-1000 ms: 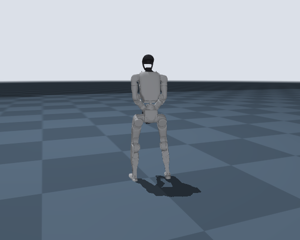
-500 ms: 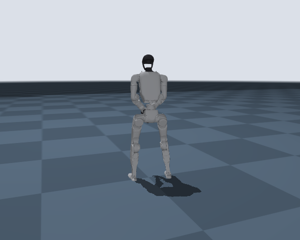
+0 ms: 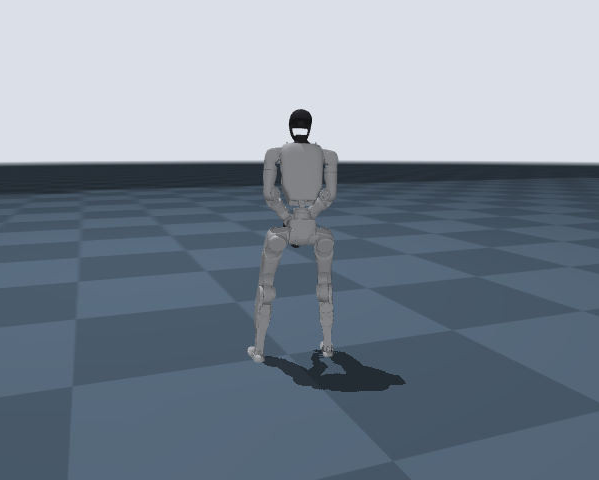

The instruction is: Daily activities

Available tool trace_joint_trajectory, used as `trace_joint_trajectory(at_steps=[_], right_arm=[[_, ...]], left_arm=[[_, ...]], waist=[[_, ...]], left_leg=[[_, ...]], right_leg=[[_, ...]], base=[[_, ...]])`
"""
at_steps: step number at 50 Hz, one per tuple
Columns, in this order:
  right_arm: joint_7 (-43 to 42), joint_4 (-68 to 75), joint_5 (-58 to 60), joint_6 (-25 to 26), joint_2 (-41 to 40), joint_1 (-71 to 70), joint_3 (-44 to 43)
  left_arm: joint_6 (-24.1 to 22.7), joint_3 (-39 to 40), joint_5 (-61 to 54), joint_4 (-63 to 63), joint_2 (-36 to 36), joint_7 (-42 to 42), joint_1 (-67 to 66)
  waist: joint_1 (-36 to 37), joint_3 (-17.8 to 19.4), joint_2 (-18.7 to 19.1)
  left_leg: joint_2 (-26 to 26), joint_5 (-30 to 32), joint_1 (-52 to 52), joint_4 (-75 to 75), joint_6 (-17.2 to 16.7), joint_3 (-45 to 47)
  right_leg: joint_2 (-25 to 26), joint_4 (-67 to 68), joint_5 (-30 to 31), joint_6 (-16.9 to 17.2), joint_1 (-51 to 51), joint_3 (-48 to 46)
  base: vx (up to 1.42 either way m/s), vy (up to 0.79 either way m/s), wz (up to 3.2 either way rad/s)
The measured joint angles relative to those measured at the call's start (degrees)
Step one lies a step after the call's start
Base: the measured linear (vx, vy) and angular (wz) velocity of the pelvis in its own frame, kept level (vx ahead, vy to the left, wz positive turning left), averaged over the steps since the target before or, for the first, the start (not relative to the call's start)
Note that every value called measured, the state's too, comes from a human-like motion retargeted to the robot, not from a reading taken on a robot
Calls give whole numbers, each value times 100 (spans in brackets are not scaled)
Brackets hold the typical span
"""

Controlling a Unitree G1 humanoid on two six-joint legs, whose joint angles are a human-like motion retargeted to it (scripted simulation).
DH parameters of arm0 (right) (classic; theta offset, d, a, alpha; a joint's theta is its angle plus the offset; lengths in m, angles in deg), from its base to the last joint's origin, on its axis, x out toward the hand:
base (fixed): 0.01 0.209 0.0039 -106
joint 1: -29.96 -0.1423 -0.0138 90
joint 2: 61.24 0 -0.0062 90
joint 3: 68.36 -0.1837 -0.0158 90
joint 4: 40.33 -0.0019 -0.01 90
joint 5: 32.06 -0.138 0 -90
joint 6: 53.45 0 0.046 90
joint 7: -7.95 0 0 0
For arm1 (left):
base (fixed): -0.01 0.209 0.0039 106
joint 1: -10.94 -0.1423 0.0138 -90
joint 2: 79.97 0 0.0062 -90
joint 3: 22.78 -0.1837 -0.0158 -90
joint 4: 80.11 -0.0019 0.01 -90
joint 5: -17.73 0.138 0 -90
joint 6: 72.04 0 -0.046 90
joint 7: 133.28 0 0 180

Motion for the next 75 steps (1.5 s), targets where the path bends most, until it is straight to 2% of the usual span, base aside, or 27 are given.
trace_joint_trajectory(at_steps=[11,25,38,45,60,75], right_arm=[[27,127,-161,-120,38,70,-63],[50,600,-309,-187,54,94,-369],[71,408,-541,-228,-60,221,-493],[92,239,-536,-181,55,238,-316],[246,7,-804,-14,156,51,35],[412,-180,-1362,-131,400,309,-22]], left_arm=[[-50,-193,158,-140,-114,177,6],[-26,-246,346,-194,-154,220,94],[-32,-319,381,172,-135,3,-115],[-20,-411,350,264,-110,-114,-183],[43,-210,129,332,-26,-195,-103],[-101,107,235,-86,-147,126,-165]], waist=[[-82,24,-17],[79,40,-49],[115,6,-82],[62,-32,6],[121,41,321],[72,-41,487]], left_leg=[[11,-101,79,-31,123,169],[-173,-413,277,-83,490,334],[-411,-657,421,53,691,356],[-420,-641,483,-65,651,360],[-183,-216,818,-708,433,395],[114,149,1087,-1032,207,440]], right_leg=[[10,-292,132,78,140,69],[-178,-527,287,184,380,129],[-489,547,402,392,118,122],[-587,820,405,384,42,50],[-287,-722,513,81,670,-33],[56,-1424,745,52,1082,-164]], base=[[2,3,-4],[5,10,-3],[2,11,3],[0,1,0],[0,-10,-8],[1,-6,-8]])
